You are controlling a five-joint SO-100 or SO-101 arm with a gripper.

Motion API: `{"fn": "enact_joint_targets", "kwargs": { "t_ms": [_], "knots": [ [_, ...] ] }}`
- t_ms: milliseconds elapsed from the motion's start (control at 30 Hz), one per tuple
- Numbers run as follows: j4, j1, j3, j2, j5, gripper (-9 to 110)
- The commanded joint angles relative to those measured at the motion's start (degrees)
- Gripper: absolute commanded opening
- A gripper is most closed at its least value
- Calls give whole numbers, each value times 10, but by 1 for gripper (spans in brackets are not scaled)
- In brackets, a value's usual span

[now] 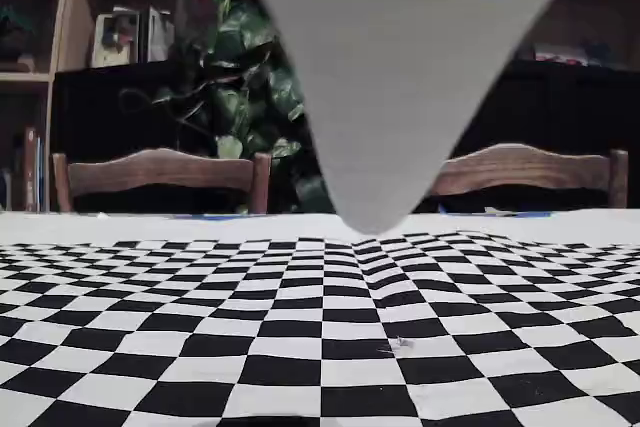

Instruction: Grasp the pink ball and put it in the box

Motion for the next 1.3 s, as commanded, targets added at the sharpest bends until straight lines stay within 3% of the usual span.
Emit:
{"fn": "enact_joint_targets", "kwargs": {
  "t_ms": [0,133,367,600,900,1267],
  "knots": [
    [-33,-4,1,2,-3,1],
    [-73,-4,-1,-5,-3,1],
    [-208,-5,1,-14,-3,17],
    [-303,-7,-1,-23,-40,23],
    [-290,-7,4,-24,-306,29],
    [-280,5,4,-28,-658,29]
  ]
}}
